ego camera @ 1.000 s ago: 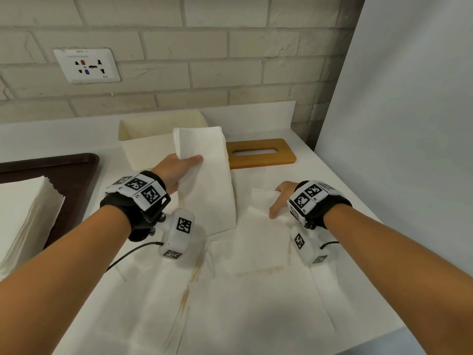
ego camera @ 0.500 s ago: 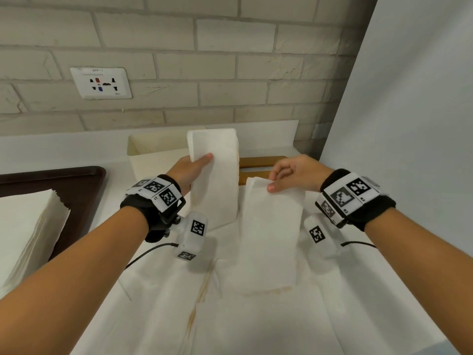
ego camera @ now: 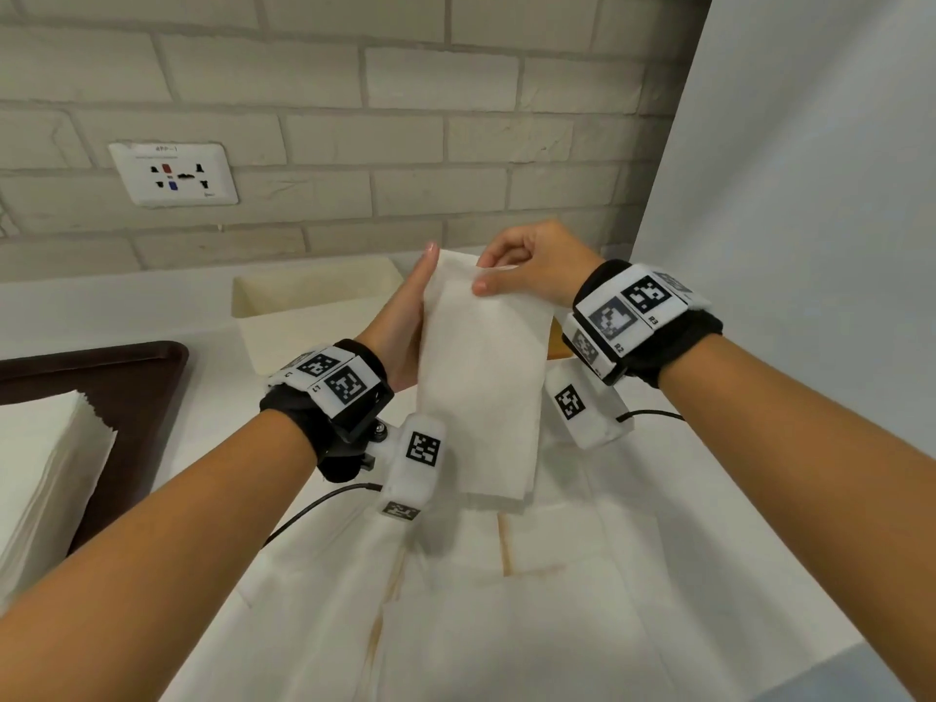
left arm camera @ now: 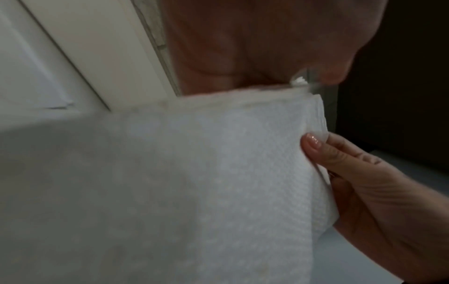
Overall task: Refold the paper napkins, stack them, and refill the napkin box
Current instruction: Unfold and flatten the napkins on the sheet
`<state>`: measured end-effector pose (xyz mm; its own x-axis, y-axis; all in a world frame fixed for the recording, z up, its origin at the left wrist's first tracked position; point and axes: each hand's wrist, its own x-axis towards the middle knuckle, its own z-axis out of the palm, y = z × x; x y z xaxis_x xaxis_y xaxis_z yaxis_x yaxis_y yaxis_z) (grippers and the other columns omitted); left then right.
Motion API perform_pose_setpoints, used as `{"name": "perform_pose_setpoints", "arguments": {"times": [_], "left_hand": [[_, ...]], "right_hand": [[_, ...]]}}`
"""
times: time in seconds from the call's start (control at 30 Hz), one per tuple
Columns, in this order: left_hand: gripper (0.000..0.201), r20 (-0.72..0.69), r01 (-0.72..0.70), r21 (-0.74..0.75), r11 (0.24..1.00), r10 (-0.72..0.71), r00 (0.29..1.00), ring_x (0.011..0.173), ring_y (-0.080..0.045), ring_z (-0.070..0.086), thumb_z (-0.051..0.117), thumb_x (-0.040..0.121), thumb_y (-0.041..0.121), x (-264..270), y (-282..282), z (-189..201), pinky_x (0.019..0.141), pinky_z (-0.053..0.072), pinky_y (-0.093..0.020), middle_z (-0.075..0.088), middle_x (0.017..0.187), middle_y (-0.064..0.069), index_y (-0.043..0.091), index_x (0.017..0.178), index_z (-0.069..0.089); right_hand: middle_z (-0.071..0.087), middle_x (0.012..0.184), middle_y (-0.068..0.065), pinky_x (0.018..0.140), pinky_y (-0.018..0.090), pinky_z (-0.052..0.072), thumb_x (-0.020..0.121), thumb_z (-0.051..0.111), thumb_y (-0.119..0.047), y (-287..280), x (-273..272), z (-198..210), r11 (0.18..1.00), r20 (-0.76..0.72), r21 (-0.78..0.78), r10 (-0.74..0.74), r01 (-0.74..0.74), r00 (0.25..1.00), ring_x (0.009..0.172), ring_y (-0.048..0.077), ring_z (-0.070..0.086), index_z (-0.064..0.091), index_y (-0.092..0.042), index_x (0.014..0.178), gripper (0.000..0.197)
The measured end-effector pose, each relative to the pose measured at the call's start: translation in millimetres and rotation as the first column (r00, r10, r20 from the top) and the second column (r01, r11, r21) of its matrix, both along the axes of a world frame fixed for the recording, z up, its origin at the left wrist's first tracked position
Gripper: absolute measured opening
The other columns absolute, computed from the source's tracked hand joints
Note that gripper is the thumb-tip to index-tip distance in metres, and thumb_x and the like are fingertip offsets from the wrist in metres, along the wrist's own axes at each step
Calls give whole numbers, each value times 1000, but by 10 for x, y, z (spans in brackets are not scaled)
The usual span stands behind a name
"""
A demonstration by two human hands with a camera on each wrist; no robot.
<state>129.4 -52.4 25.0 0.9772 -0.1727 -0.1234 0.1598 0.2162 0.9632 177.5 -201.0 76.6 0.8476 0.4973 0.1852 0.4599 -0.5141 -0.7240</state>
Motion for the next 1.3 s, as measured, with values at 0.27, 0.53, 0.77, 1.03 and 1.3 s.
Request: {"name": "perform_pose_setpoints", "arguments": {"times": [0.27,0.53,0.77,1.03,1.3], "left_hand": [[20,64,-196,314,929,185,981,82,-17,67,60,88,6,-118,260,-107,78,55,-28,67,104,-8,6,108,60],[36,52,-439,311,843,446,894,96,-24,62,62,86,3,-337,600,-219,87,51,-31,65,98,-5,-1,121,56],[39,61,-499,356,790,513,856,101,-25,62,63,86,6,-579,557,-267,91,50,-34,63,114,-12,-2,123,55],[36,34,-574,245,782,584,811,81,-12,62,50,96,18,-796,607,-220,66,50,-23,63,93,1,2,128,49],[22,-50,-466,73,882,469,882,76,-12,65,38,99,15,-741,387,-140,56,56,-19,68,84,0,12,93,59]], "right_hand": [[46,75,-9,69,24,42,75,75,-29,-66,-78,-438,966,6,-201,-165,163,986,69,9,46,45,-19,86,33],[55,79,-14,71,19,42,74,75,-36,50,-921,-1106,658,-500,-549,236,-515,834,77,7,53,64,-22,95,28],[51,81,-8,61,20,40,73,76,-33,267,-1194,-1430,468,-402,-692,382,-550,832,76,12,50,61,-14,90,29],[52,64,-12,62,15,40,82,64,-17,123,-1077,-1183,649,-475,-439,419,-621,774,60,4,48,52,-22,69,19],[66,92,2,60,26,58,81,62,4,4,-608,-296,857,-483,505,380,-104,789,73,11,67,49,-17,112,40]]}}
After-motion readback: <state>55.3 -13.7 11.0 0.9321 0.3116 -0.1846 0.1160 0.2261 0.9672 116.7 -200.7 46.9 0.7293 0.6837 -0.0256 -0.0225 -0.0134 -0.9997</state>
